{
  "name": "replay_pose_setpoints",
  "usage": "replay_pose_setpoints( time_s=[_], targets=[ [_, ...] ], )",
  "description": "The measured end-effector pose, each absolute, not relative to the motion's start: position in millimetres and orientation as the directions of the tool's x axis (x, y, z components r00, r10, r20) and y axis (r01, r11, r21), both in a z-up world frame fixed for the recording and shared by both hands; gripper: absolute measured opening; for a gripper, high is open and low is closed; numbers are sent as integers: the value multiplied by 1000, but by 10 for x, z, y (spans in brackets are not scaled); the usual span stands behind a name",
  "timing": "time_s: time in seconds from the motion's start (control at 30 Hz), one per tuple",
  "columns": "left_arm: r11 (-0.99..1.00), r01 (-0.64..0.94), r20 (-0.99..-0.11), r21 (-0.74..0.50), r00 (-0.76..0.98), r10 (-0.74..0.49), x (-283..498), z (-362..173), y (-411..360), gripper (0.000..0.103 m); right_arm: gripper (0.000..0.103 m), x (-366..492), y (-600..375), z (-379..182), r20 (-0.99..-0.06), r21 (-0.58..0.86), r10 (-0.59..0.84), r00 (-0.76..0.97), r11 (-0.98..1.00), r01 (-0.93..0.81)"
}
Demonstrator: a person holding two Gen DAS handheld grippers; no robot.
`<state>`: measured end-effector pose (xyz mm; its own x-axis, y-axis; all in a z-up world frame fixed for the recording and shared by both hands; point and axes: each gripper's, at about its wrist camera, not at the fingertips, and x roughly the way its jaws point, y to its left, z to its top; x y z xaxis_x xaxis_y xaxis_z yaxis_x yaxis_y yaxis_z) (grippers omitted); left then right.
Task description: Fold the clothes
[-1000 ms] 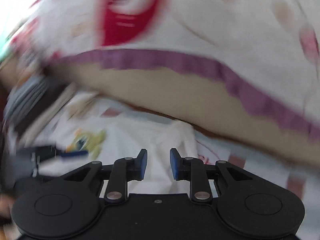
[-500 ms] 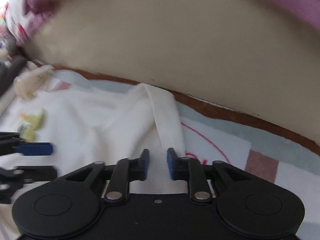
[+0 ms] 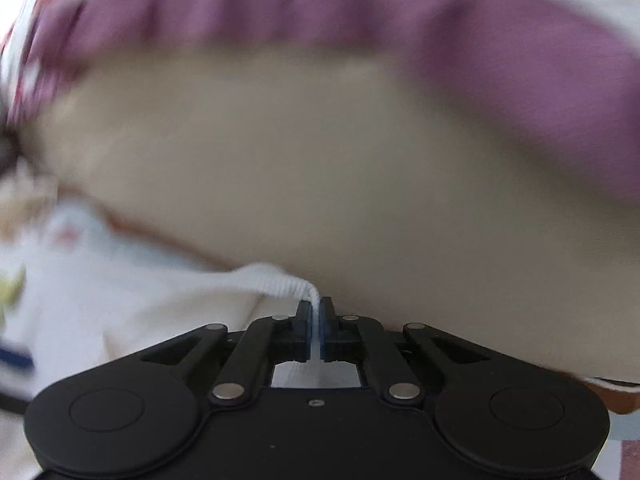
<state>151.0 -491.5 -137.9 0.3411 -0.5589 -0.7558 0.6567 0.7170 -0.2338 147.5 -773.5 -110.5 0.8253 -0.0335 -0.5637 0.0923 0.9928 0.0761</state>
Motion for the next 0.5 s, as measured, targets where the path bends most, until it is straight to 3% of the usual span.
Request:
replay_pose_setpoints(
  time_s=[0.1, 0.13, 0.2, 0.3, 0.37, 0.43, 0.5],
  targets=[
    [700, 669, -745, -252, 327, -581, 1476, -1348, -4966, 51, 4, 1457, -8091, -1102, -562, 193, -36, 826, 966, 173],
    [691, 673, -740, -262, 319, -592, 1465, -1343, -4991, 51, 14, 1449, -8193, -1119, -577, 212, -51, 815, 954, 210],
    [675, 682, -730, -283, 303, -613, 1442, -1334, -5042, 51, 15, 1421, -8382, -1149, -625, 254, -63, 778, 926, 279],
    [642, 695, -712, -323, 269, -649, 1403, -1319, -5113, 51, 17, 1272, -8479, -1059, -652, 403, 104, 751, 887, 227],
    [620, 701, -706, -352, 236, -668, 1355, -1322, -5142, 51, 42, 1085, -8393, -1022, -648, 508, 250, 719, 846, 163],
    [605, 705, -705, -369, 211, -677, 1297, -1326, -5156, 51, 53, 905, -8264, -1013, -627, 608, 385, 678, 785, 118],
    [610, 704, -716, -363, 209, -667, 1227, -1313, -5145, 47, 56, 780, -8110, -1050, -593, 700, 487, 642, 705, 113]
  ],
)
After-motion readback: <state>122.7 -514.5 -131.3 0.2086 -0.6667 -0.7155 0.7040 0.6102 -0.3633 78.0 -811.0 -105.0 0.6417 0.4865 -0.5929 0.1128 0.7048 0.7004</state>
